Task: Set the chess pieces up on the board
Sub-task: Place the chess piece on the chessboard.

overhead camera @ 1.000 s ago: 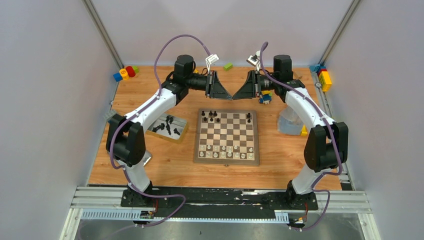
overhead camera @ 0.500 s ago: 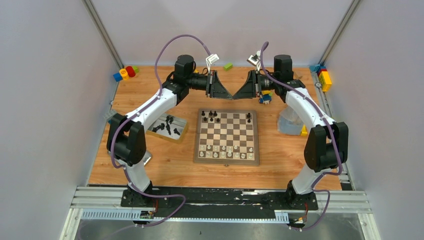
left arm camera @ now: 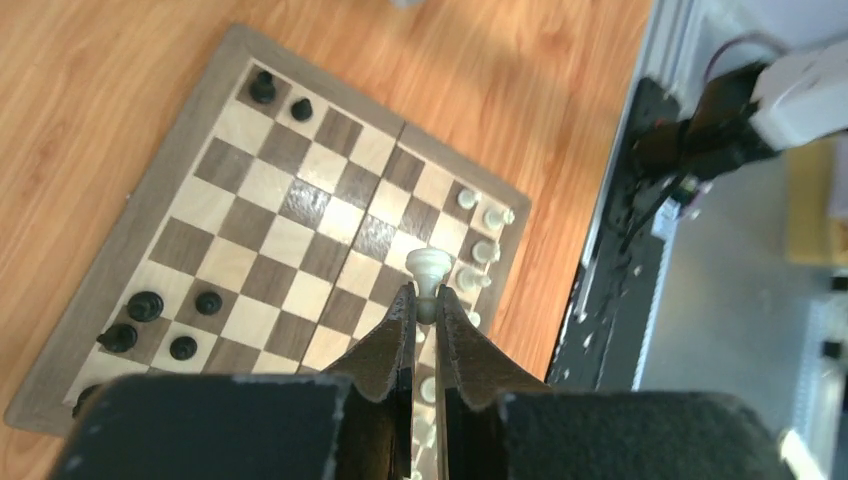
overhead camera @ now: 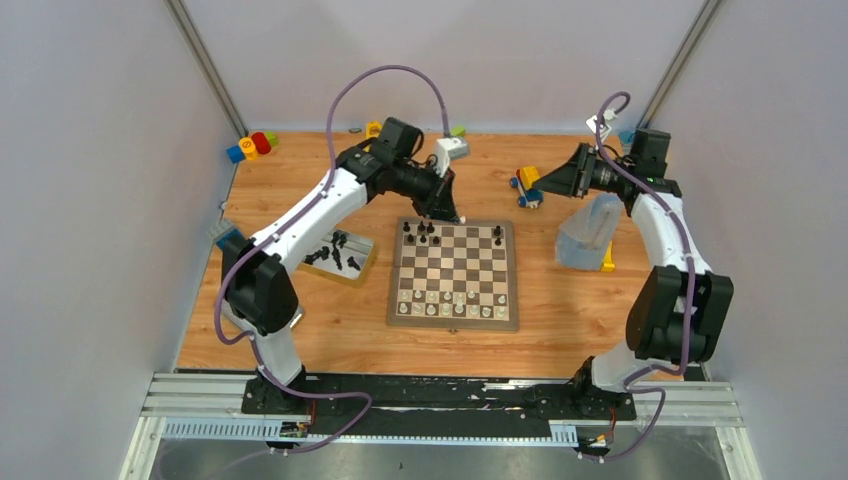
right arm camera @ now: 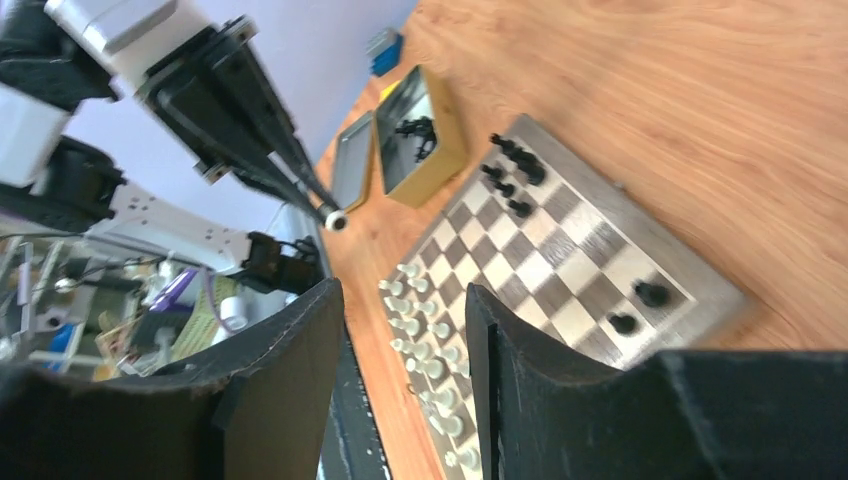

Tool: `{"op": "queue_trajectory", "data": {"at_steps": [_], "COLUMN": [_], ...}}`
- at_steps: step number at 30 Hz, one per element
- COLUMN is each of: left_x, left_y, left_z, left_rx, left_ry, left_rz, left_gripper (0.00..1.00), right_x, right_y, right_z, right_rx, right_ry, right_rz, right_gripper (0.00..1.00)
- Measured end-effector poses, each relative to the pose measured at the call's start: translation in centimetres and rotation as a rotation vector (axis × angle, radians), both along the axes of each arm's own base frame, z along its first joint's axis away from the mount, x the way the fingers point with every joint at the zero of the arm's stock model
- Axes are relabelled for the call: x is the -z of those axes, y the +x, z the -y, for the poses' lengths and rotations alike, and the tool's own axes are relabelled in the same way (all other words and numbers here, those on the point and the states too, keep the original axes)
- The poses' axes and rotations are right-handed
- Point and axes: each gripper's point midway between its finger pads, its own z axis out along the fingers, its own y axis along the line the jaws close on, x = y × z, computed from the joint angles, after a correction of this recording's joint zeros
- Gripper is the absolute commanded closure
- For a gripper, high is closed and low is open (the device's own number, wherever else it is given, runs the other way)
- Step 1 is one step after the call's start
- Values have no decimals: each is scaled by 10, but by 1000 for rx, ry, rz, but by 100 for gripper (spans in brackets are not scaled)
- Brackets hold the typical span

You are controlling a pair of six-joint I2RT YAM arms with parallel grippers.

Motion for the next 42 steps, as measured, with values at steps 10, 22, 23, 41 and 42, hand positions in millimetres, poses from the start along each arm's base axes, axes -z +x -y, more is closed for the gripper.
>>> {"op": "queue_trajectory", "data": {"at_steps": [10, 22, 23, 41, 42], "left_x": [58, 146, 149, 170, 170], "left_y": [-46, -77, -81, -97, -96], "left_z": [47, 62, 61, 68, 70], "left_rx": [237, 439, 452, 534, 534], "left_ry": [459, 846, 865, 912, 911], "left_rz": [203, 238, 237, 256, 263], "left_gripper": [100, 100, 100, 98, 97], "right_x": [-18, -24, -25, -23, -23], "right_y": [-41, -57, -57, -63, -63], "right_z": [39, 103, 107, 125, 124], "right_rx": [159, 381, 394, 439, 438], "right_ry": [-100, -152, -154, -144, -144], "right_rz": [181, 253, 255, 252, 253], "right_gripper": [53, 54, 54, 54, 54]}}
